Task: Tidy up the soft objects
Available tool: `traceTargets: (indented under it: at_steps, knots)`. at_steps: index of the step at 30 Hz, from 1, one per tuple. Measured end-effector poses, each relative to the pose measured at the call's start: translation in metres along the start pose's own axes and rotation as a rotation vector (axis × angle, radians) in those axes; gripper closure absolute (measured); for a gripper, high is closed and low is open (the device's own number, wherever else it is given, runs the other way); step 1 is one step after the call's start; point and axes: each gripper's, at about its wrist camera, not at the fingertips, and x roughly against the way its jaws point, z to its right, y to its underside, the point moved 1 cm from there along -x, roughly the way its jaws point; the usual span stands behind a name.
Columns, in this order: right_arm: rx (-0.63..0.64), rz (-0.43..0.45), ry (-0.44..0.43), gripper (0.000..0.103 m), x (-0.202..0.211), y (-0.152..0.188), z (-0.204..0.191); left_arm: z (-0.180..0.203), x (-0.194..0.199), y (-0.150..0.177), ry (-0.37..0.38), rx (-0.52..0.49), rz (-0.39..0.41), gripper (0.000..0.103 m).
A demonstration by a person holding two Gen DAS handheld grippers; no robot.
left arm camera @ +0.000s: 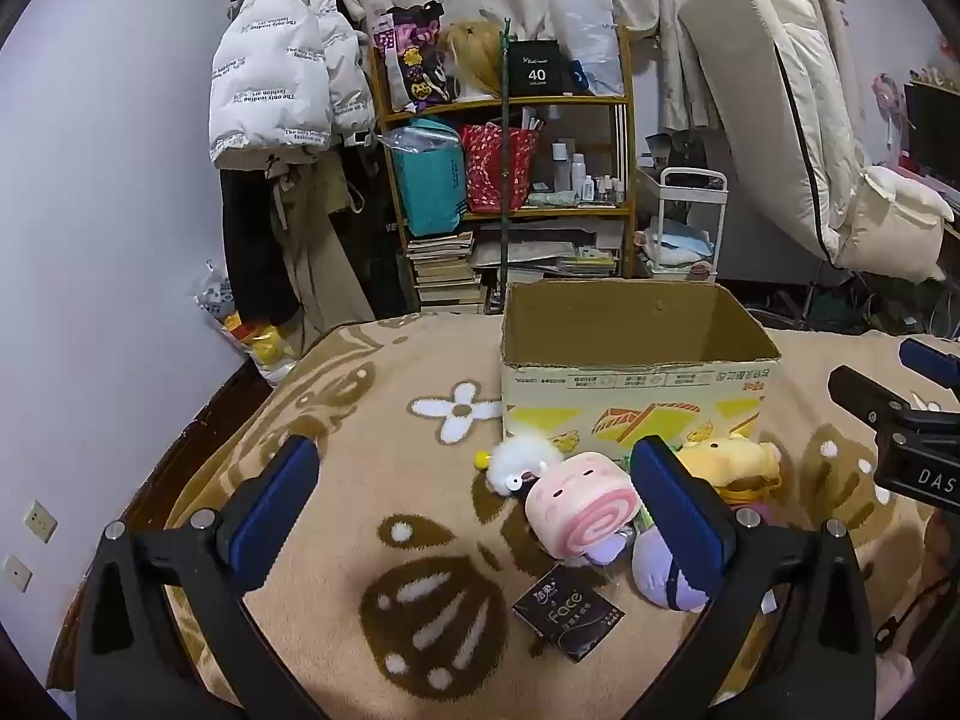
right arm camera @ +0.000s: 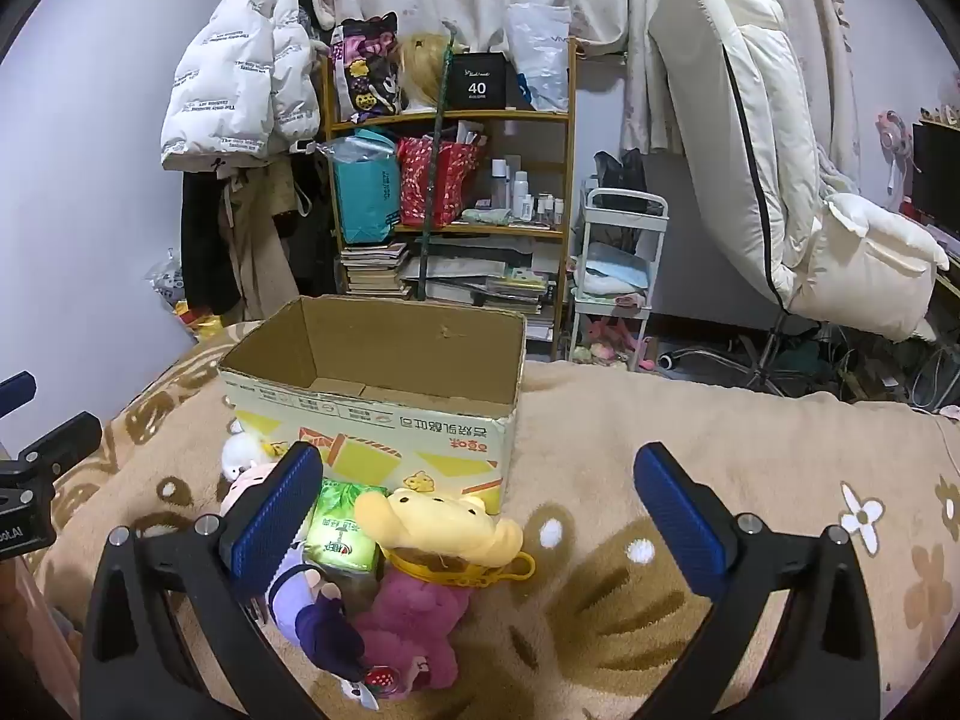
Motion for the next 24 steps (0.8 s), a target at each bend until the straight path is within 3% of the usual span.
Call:
traceTargets:
  at_steps: [24]
  knots:
    - [-0.003,0.013,0.007,0.000,0.0016,-0.0001,-0.0010,-0.0043,0.0028,-0.0005,-0.025,0.018,0.002,0.000]
